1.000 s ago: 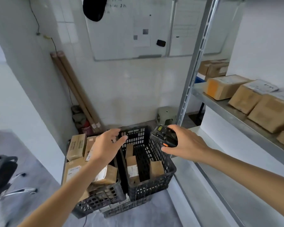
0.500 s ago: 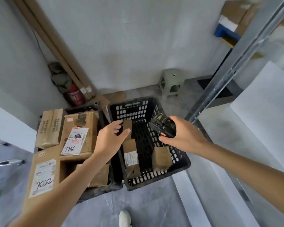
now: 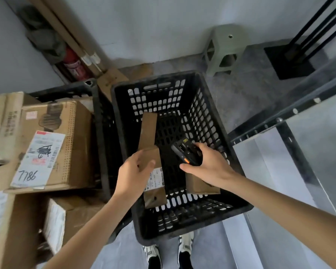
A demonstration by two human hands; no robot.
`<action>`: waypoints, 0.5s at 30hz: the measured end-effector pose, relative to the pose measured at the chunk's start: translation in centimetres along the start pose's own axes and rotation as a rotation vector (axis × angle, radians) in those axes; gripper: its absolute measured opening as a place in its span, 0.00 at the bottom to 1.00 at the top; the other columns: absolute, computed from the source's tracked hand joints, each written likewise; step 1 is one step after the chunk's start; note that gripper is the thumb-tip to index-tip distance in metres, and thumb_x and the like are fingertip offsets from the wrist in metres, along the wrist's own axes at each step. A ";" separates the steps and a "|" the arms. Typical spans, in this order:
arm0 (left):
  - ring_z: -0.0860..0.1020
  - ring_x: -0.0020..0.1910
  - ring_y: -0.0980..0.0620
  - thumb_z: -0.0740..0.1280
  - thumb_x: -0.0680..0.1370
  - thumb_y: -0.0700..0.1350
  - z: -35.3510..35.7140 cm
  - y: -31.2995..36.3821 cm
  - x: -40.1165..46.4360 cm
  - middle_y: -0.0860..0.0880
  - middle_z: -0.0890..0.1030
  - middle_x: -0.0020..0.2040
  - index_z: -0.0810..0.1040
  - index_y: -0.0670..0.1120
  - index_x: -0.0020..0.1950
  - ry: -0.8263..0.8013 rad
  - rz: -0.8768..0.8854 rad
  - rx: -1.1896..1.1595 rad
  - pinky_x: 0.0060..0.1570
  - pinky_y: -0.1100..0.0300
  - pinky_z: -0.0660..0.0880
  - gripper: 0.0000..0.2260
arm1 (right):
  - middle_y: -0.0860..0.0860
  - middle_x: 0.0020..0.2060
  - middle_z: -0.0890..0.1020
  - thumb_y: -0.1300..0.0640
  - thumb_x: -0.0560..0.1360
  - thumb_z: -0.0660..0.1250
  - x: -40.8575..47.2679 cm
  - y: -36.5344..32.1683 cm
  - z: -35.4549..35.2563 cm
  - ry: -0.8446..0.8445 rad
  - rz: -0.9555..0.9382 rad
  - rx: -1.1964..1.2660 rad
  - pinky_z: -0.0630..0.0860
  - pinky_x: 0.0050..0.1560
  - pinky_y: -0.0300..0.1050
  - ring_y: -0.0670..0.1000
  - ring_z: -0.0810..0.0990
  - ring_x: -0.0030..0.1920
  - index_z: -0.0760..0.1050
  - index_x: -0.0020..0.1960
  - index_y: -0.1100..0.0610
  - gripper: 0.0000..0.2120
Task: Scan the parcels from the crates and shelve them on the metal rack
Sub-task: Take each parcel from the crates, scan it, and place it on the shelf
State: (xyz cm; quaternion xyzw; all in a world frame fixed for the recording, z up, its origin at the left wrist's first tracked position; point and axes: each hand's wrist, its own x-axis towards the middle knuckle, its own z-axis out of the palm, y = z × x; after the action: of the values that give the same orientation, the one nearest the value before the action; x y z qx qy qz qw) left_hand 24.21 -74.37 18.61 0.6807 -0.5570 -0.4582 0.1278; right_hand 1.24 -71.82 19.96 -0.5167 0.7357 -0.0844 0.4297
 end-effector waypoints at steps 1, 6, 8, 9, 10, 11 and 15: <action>0.72 0.72 0.51 0.69 0.81 0.51 0.6 -0.4 0.2 0.49 0.75 0.72 0.67 0.47 0.79 0.008 -0.010 0.005 0.66 0.60 0.69 0.27 | 0.39 0.54 0.80 0.39 0.71 0.76 0.7 0.4 0.4 -0.024 -0.002 0.006 0.77 0.61 0.45 0.43 0.79 0.56 0.72 0.68 0.46 0.30; 0.74 0.67 0.54 0.67 0.82 0.50 2.8 -0.7 1.2 0.50 0.76 0.71 0.66 0.47 0.79 0.048 -0.063 -0.019 0.61 0.65 0.68 0.26 | 0.40 0.56 0.81 0.32 0.66 0.74 4.0 1.6 1.7 -0.067 -0.019 0.029 0.80 0.60 0.48 0.44 0.81 0.56 0.70 0.72 0.47 0.39; 0.73 0.64 0.57 0.67 0.82 0.48 3.5 -0.9 1.4 0.53 0.75 0.69 0.66 0.46 0.78 0.075 -0.064 -0.005 0.60 0.66 0.67 0.25 | 0.40 0.57 0.81 0.34 0.67 0.75 5.0 1.9 1.9 -0.088 -0.031 0.033 0.79 0.60 0.48 0.44 0.81 0.57 0.70 0.73 0.48 0.39; 0.73 0.65 0.57 0.66 0.82 0.48 3.8 -0.9 1.5 0.55 0.74 0.68 0.67 0.46 0.78 0.090 -0.057 0.005 0.62 0.65 0.68 0.25 | 0.40 0.57 0.81 0.35 0.68 0.75 5.4 2.0 2.0 -0.095 -0.038 0.035 0.79 0.60 0.48 0.44 0.80 0.56 0.70 0.73 0.48 0.38; 0.73 0.67 0.55 0.66 0.82 0.48 4.0 -1.0 1.7 0.54 0.73 0.70 0.66 0.46 0.78 0.103 -0.053 0.009 0.64 0.62 0.69 0.25 | 0.40 0.56 0.81 0.36 0.69 0.76 5.8 2.1 2.0 -0.102 -0.045 0.037 0.79 0.60 0.47 0.43 0.80 0.56 0.69 0.73 0.48 0.38; 0.73 0.69 0.52 0.66 0.82 0.48 4.3 -1.2 1.8 0.52 0.72 0.72 0.64 0.47 0.79 0.113 -0.055 0.006 0.67 0.60 0.70 0.26 | 0.40 0.56 0.81 0.37 0.70 0.76 6.2 2.2 2.0 -0.109 -0.050 0.037 0.79 0.60 0.46 0.43 0.80 0.56 0.69 0.73 0.49 0.37; 0.69 0.74 0.50 0.65 0.83 0.47 5.2 -1.4 2.1 0.49 0.65 0.79 0.56 0.47 0.82 0.150 -0.089 -0.011 0.69 0.60 0.66 0.30 | 0.41 0.57 0.81 0.38 0.71 0.76 8.0 2.1 2.0 -0.134 -0.059 0.019 0.80 0.56 0.44 0.43 0.81 0.54 0.68 0.74 0.49 0.37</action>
State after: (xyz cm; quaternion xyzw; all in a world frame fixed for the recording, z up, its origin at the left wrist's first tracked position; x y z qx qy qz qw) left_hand 21.03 -74.00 13.76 0.7365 -0.5127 -0.4141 0.1525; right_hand 0.48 -76.89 13.22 -0.5385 0.6888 -0.0691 0.4804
